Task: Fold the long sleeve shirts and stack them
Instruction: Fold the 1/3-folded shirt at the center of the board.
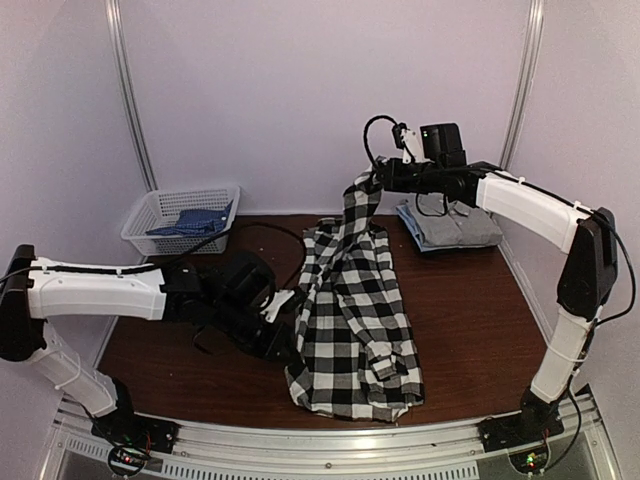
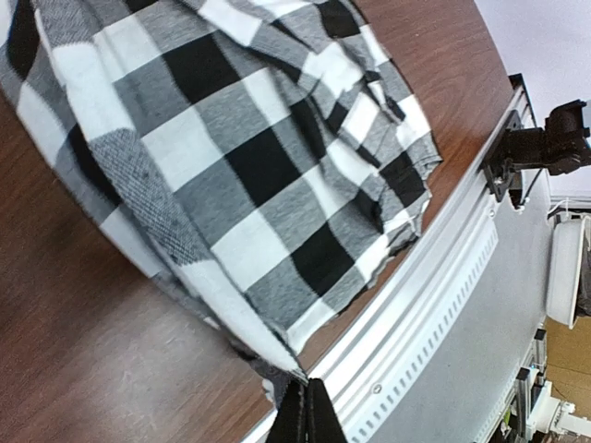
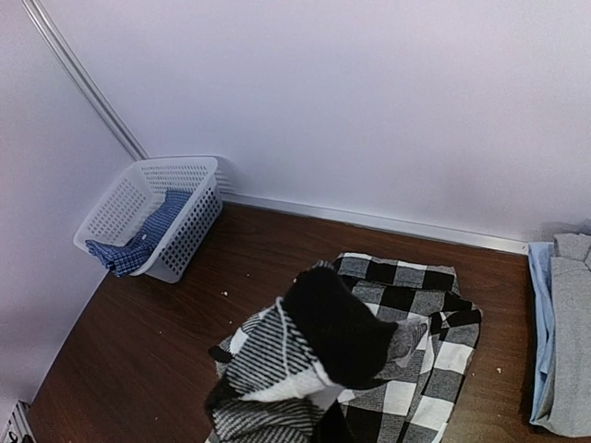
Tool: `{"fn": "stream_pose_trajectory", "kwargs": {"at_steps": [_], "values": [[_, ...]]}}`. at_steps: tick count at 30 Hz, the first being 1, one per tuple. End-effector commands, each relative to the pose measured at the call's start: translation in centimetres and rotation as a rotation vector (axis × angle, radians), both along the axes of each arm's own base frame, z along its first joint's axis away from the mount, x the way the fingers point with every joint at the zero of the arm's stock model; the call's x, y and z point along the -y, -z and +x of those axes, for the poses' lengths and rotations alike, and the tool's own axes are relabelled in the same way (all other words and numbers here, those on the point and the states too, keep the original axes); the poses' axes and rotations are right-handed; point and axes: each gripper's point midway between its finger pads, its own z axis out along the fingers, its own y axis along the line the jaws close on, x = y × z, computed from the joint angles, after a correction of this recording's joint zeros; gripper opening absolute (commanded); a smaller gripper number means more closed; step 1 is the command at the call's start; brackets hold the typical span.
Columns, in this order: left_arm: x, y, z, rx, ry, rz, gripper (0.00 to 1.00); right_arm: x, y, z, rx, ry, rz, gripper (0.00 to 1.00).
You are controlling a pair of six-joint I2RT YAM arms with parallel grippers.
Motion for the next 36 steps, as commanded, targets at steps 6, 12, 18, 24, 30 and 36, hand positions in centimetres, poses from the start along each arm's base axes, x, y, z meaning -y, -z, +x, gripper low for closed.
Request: {"fn": "stream_pose_trajectory", "kwargs": {"at_steps": [6, 12, 18, 24, 30, 36], "values": [[5.2, 0.4, -0.2, -0.043, 0.177, -0.015, 0.00, 3.1, -2.3, -1.2, 0.065, 0.090, -0.083, 0.00], [7.2, 2.1, -0.3, -0.095, 0.242, -0.014, 0.00, 4.7, -2.8, -1.8, 0.084, 0.139, -0.121, 0.00], [8.3, 2.7, -0.4, -0.120, 0.284, -0.029, 0.00, 5.9, -2.7, -2.3, 0.087, 0.164, -0.157, 0.00], [8.7, 2.4, -1.3, -0.158, 0.330, -0.067, 0.00, 7.1, -1.0, -2.5, 0.062, 0.186, -0.195, 0.00], [9.4, 2.4, -2.2, -0.195, 0.373, -0.106, 0.00, 7.7, 0.7, -3.1, 0.035, 0.184, -0.233, 0.01], [9.7, 3.9, -2.7, -0.233, 0.395, -0.099, 0.00, 7.0, 2.9, -4.0, -0.014, 0.113, -0.268, 0.02]]}}
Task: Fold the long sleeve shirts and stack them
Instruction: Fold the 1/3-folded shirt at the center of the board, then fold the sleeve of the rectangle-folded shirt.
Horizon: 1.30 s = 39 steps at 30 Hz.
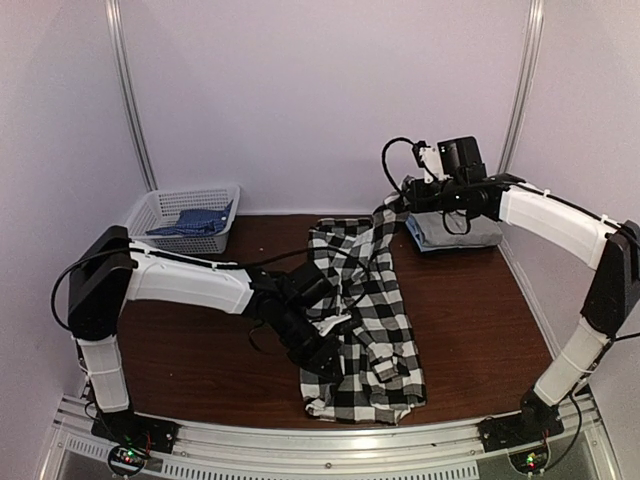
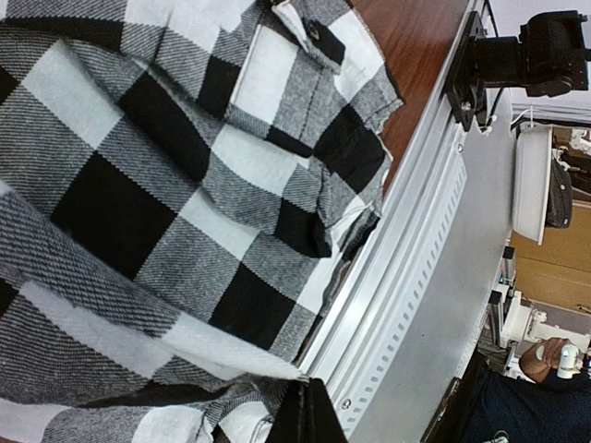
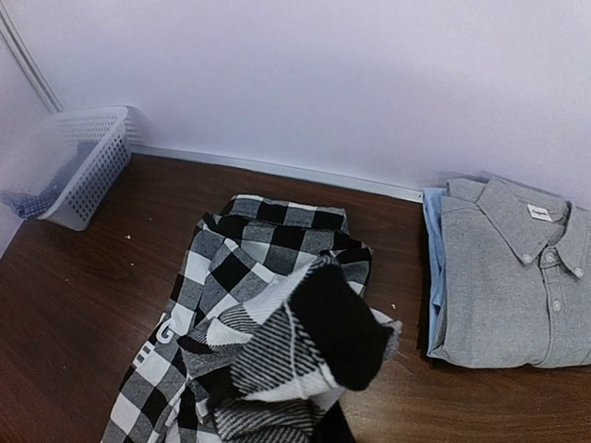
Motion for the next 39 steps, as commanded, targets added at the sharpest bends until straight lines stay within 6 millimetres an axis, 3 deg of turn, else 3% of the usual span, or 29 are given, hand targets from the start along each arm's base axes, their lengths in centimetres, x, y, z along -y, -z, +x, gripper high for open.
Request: {"fn": "stream_pose_trajectory", "kwargs": {"at_steps": [1, 5, 8, 11, 15, 20, 25, 30, 34, 39], "values": [[1.4, 0.0, -0.6, -0.018, 0.053, -0.053, 0.00, 0.2, 0.2, -1.2, -0.013, -0.047, -0.025, 0.02], [2.0, 0.2, -0.4, -0.024, 0.057, -0.072, 0.05, -0.4, 1.5, -2.4, -0.049, -0.107, -0.037, 0.02], [2.4, -0.4, -0.1, -0.012, 0.053, -0.088, 0.23, -1.0, 2.4, -3.4, -0.076, -0.146, -0.053, 0.02], [2.9, -2.0, 0.0, -0.005, 0.046, -0.134, 0.40, -2.1, 3.4, -4.7, -0.108, -0.196, -0.071, 0.03], [3.0, -5.0, 0.7, 0.002, 0.013, -0.216, 0.54, -4.1, 5.5, -7.0, -0.156, -0.267, -0.113, 0.03], [1.1, -7.6, 2.9, 0.011, -0.077, -0.271, 0.53, -6.3, 7.6, -9.8, -0.212, -0.324, -0.179, 0.04], [-2.8, -5.4, 6.3, 0.006, -0.250, -0.205, 0.47, -8.3, 9.1, -13.0, -0.273, -0.382, -0.233, 0.04], [-6.6, -4.5, 9.6, 0.007, -0.406, -0.195, 0.45, -10.2, 13.0, -18.6, -0.393, -0.470, -0.339, 0.04], [-6.9, -4.4, 10.5, 0.037, -0.400, -0.189, 0.46, -10.6, 16.6, -22.5, -0.493, -0.507, -0.432, 0.04], [-6.5, -3.9, 10.8, 0.045, -0.385, -0.195, 0.45, -11.4, 18.3, -25.1, -0.549, -0.536, -0.487, 0.04]]}}
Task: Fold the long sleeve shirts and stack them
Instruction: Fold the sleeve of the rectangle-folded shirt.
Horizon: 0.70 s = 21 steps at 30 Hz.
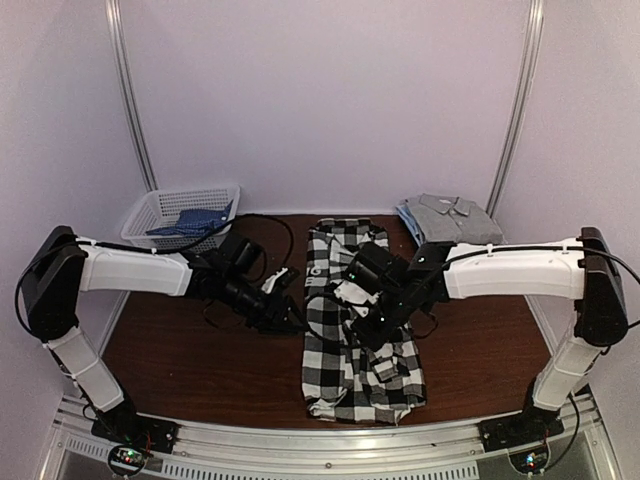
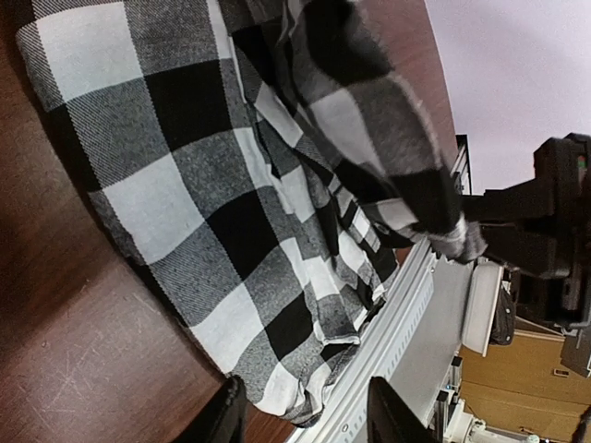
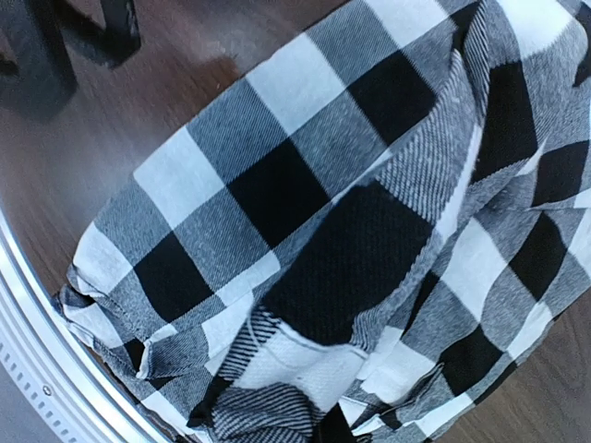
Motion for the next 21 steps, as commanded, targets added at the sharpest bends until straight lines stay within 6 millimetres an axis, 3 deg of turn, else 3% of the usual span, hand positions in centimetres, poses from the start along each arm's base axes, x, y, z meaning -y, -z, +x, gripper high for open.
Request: {"fn": "stream_pose_trajectory", "kwargs": {"at_steps": [1, 5, 9, 14, 18, 21], "values": [[1.0, -1.2, 0.9, 0.072, 0.022, -0.048, 0.45, 0.7, 1.3, -1.7, -0.039, 0.018, -0.083, 0.04], [1.1, -1.0, 1.0, 0.081, 0.026, -0.047, 0.45, 0.1, 0.8, -2.7, -0.058, -0.001, -0.094, 0.07], [1.1, -0.9, 1.2, 0.088, 0.026, -0.043, 0.45, -1.0, 1.0, -3.7, -0.093, -0.013, -0.075, 0.17], [1.2, -0.6, 1.4, 0.092, 0.026, -0.044, 0.45, -3.4, 0.4, -4.9, -0.130, -0.041, 0.014, 0.40], [1.3, 0.0, 1.3, 0.079, 0.036, -0.046, 0.46, -3.3, -0.7, -3.9, -0.095, 0.009, 0.061, 0.53], [1.6, 0.4, 1.2, 0.070, 0.043, -0.046, 0.46, -1.7, -0.6, -1.9, -0.049, 0.124, 0.067, 0.50]]}}
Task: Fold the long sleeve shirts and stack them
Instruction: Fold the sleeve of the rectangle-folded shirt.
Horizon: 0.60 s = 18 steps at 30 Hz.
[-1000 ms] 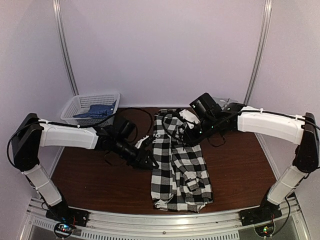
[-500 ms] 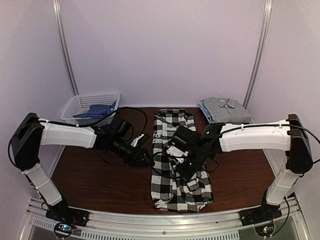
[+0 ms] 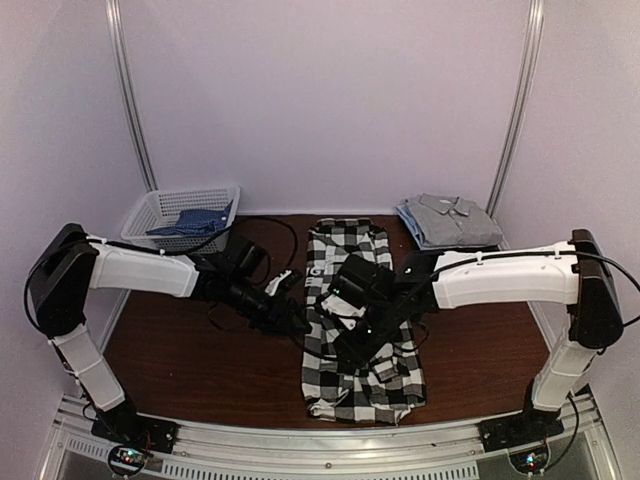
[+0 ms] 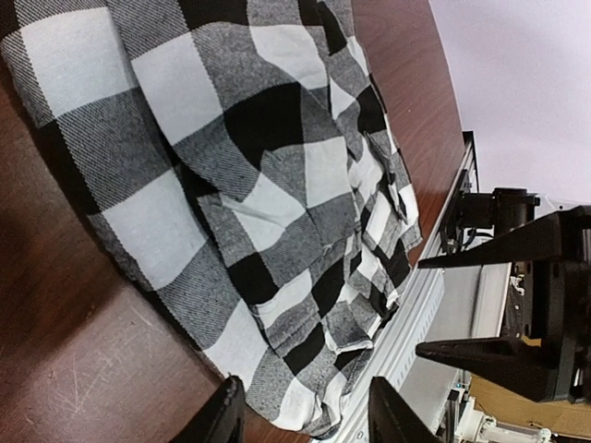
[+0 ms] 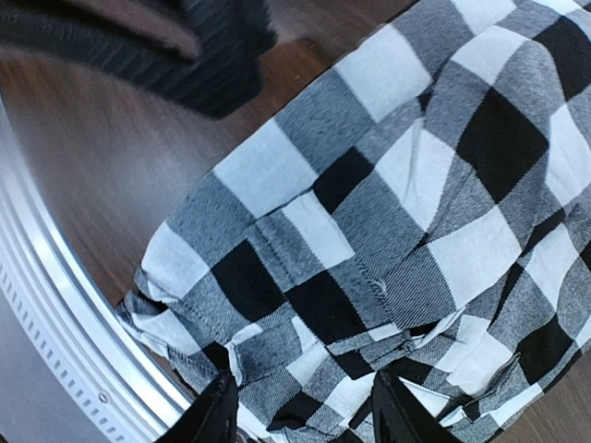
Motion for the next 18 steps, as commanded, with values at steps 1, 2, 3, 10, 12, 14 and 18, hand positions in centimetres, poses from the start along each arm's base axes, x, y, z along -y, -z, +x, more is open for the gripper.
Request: {"fn": "stream_pose_trajectory", "kwargs": {"at_steps": [1, 2, 3, 10, 12, 14, 18], "values": [[1.4, -0.6, 0.9, 0.048, 0.021, -0.045, 0.47, 1.7, -1.6, 3.6, 0.087, 0.190, 0.068, 0.49], [1.6, -0.5, 0.8, 0.047, 0.024, -0.046, 0.47, 2.5, -1.7, 5.0, 0.097, 0.255, 0.088, 0.47], [2.0, -0.5, 0.8, 0.049, 0.029, -0.049, 0.47, 3.0, -2.1, 6.3, 0.104, 0.312, 0.126, 0.46], [3.2, 1.1, 1.2, 0.049, -0.001, 0.030, 0.46, 4.1, -3.2, 14.0, 0.122, 0.531, 0.363, 0.42], [3.0, 1.8, 0.9, 0.044, -0.010, 0.053, 0.46, 4.2, -3.0, 15.3, 0.115, 0.553, 0.404, 0.42], [3.0, 2.5, 0.3, 0.032, -0.005, 0.069, 0.47, 4.6, -2.3, 16.3, 0.111, 0.576, 0.408, 0.43], [3.1, 3.7, -0.8, 0.025, 0.009, 0.115, 0.50, 5.4, -1.2, 17.7, 0.083, 0.608, 0.429, 0.45]]}}
